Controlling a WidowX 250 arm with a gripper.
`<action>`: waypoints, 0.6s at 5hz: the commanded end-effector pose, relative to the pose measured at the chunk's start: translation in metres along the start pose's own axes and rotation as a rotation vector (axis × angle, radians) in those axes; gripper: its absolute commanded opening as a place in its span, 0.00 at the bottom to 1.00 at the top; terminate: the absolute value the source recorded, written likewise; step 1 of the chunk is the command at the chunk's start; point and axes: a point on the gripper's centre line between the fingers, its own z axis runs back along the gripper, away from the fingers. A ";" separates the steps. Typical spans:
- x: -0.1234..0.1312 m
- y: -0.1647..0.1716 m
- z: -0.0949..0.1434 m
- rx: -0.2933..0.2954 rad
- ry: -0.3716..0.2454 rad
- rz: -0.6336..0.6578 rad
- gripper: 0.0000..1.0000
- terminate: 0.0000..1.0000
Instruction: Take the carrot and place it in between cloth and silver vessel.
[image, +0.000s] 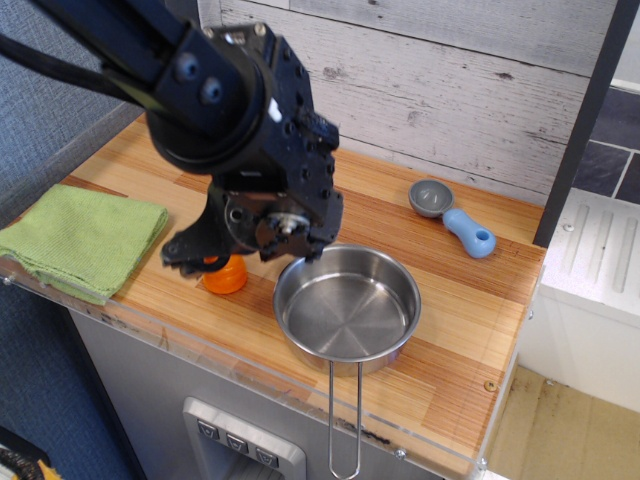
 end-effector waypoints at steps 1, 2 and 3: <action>0.025 0.006 0.041 -0.079 -0.066 0.043 1.00 0.00; 0.026 0.011 0.059 -0.100 -0.078 0.062 1.00 0.00; 0.026 0.011 0.059 -0.100 -0.078 0.062 1.00 0.00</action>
